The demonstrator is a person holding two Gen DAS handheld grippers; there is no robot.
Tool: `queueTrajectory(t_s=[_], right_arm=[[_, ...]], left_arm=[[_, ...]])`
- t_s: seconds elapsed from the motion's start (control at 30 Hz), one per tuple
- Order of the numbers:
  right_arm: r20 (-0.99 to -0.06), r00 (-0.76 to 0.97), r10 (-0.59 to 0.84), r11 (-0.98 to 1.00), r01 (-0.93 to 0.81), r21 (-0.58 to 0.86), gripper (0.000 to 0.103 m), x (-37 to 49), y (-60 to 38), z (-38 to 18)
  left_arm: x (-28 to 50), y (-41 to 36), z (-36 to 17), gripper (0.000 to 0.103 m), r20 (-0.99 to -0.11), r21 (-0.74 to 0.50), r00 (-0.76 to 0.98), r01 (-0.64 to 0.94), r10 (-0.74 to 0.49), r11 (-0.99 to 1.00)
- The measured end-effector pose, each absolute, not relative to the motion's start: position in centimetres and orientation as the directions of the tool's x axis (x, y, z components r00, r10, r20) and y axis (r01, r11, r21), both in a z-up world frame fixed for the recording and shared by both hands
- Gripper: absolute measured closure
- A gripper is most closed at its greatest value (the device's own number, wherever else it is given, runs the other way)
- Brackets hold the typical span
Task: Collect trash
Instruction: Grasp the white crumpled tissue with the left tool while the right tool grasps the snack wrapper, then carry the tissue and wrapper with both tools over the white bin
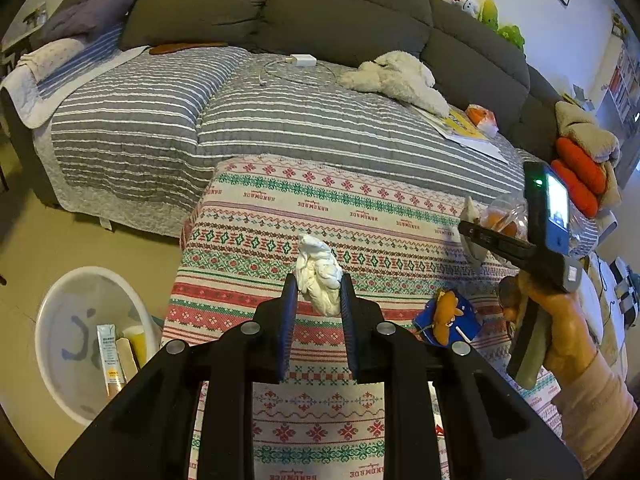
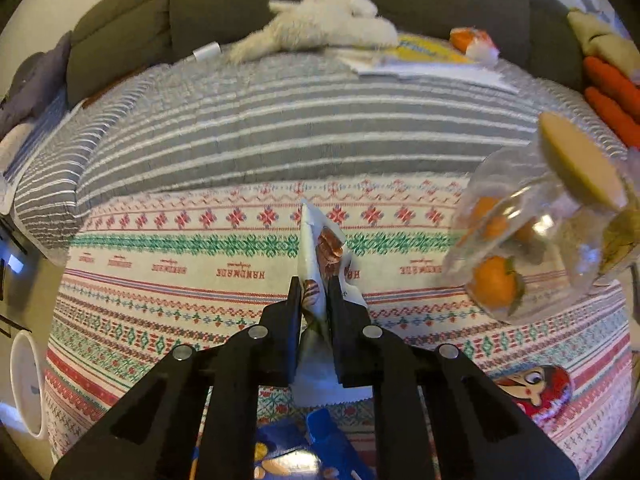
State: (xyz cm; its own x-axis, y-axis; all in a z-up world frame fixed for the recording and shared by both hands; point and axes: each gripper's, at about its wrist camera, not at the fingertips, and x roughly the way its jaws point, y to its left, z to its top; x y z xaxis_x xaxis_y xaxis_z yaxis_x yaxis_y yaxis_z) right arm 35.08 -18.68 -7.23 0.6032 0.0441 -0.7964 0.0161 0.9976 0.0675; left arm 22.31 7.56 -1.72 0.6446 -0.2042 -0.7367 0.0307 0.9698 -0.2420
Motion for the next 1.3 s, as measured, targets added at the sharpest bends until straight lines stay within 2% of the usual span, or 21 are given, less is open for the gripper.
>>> queueTrajectory(t_s=[0.47, 0.8, 1.3], right_arm=[[-0.685, 0.72, 0.109, 0.993, -0.045, 0.11, 0.09, 29.9, -14.9, -2.3], [-0.598, 0.774, 0.208, 0.976, -0.126, 0.176, 0.09, 25.4, -9.1, 0.5], [-0.565, 0.735, 0.374, 0.926, -0.259, 0.276, 0.09, 21.4, 0.8, 0.6]], left_arm=[[20.8, 9.3, 0.0, 0.083, -0.696, -0.262, 0.687, 0.027, -0.208, 0.965], [19.2, 12.8, 1.3, 0.083, -0.669, -0.273, 0.72, -0.011, -0.182, 0.962], [16.5, 19.8, 2.4, 0.082, -0.649, -0.295, 0.751, -0.099, -0.123, 0.95]])
